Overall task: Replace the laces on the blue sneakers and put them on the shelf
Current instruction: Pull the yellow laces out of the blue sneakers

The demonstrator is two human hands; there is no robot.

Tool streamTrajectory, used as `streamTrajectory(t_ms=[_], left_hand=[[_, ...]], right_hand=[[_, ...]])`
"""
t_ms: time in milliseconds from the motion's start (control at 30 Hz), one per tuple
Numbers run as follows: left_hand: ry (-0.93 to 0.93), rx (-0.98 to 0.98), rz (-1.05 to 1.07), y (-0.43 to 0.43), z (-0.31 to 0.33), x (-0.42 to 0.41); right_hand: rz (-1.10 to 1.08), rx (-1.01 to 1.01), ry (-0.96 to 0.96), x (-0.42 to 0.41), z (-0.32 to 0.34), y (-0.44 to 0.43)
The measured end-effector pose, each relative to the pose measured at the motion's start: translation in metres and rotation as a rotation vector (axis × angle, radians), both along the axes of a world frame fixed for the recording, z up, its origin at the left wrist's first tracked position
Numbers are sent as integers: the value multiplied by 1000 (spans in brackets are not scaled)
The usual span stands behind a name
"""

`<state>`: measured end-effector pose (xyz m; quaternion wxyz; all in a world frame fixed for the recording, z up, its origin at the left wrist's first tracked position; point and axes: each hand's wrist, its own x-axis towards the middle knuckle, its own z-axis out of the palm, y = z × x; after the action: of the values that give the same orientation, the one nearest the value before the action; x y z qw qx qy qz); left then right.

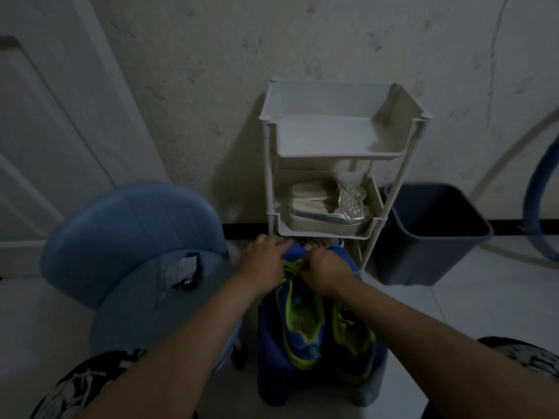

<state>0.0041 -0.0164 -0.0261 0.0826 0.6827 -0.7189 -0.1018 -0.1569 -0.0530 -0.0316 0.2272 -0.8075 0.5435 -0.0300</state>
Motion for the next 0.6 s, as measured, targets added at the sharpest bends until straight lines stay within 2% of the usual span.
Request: streamTrajectory(t_ms=[100,267,367,433,500,600], left_hand=[[-10,112,-111,4,-3,-15],[106,63,26,4,2,-15],[-56,-46,150,3,9,-12],[-166,-109,303,0,17,-2],[-165,-24,444,-3,24,14],[-292,226,465,-1,27,24]], right_hand=[[0,10,-13,0,2,1],[9,41,-22,-2,3,0],[3,85,-29,-4,3,-3],[12,98,-28,-5,3,-5],[29,91,-20,-5,2,-5],[80,26,16,-2,1,-3]])
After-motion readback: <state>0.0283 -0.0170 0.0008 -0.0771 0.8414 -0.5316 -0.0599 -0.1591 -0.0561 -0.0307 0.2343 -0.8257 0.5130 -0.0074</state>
